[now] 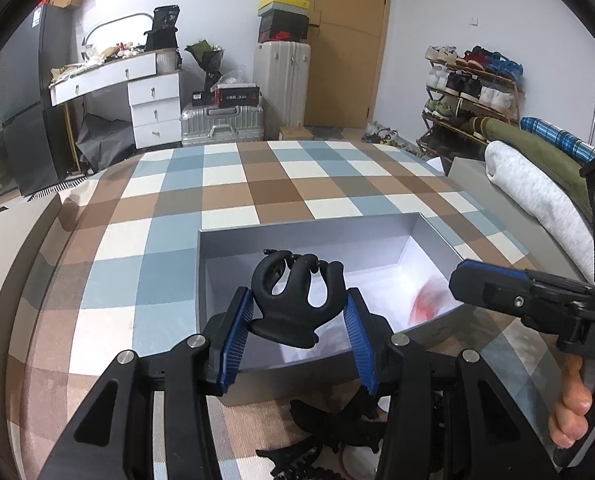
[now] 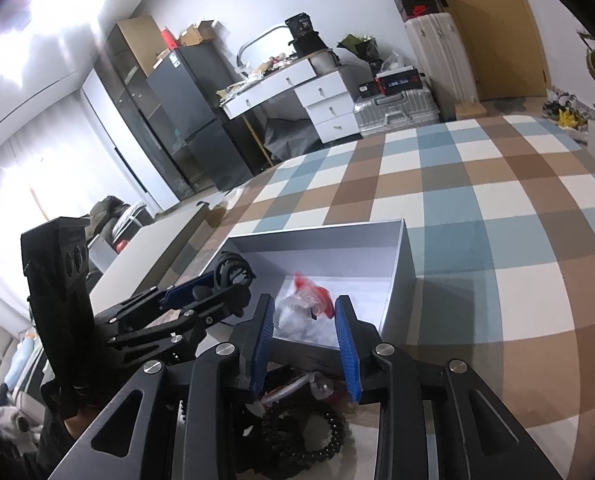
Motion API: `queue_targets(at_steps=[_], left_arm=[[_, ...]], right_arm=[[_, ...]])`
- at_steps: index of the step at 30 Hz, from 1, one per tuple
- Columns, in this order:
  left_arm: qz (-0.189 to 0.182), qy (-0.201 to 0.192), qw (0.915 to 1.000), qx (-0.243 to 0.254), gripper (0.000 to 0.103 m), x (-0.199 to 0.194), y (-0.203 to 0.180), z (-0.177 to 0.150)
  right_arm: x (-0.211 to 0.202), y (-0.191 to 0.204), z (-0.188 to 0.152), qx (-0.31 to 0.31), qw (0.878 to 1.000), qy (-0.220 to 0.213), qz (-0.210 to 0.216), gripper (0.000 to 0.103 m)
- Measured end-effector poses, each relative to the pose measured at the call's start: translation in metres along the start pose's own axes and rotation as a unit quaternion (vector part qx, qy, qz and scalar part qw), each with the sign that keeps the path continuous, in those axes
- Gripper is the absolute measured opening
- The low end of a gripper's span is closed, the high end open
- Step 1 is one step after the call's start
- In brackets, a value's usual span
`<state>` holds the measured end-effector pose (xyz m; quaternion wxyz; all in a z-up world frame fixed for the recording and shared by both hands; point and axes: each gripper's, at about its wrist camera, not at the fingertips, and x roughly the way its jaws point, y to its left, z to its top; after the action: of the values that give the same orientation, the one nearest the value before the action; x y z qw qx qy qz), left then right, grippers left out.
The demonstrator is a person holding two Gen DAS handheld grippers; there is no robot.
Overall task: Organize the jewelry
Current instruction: 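Open both grippers to drop the items into the box and withdraw, then grasp another black claw clip from the pile with the right gripper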
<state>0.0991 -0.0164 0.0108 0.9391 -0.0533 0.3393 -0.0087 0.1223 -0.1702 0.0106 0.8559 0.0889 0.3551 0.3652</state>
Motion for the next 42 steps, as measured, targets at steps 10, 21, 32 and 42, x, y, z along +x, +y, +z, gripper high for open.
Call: queue_targets(at_steps=[10, 21, 32, 42], left_arm=[[-0.021, -0.013, 0.9997, -0.004, 0.081, -0.024, -0.004, -0.006], [-0.015, -0.04, 0.9987, -0.028, 0.102, -0.058, 0.009, -0.034], [-0.005, -0.033, 0.9991, -0.026, 0.102, -0.058, 0.015, -0.054], [-0.003, -0.013, 0.9999, -0.002, 0.102, -0.051, 0.012, -0.063]], right_arm=[[-0.022, 0.004, -0.007, -0.02, 0.999, -0.024, -0.038, 0.086], [-0.037, -0.001, -0.038, -0.017, 0.998, 0.014, -0.054, 0.101], [-0.027, 0.006, -0.061, -0.011, 0.998, 0.059, -0.035, 0.101], [-0.007, 0.025, -0.074, -0.051, 0.994, 0.086, -0.037, 0.101]])
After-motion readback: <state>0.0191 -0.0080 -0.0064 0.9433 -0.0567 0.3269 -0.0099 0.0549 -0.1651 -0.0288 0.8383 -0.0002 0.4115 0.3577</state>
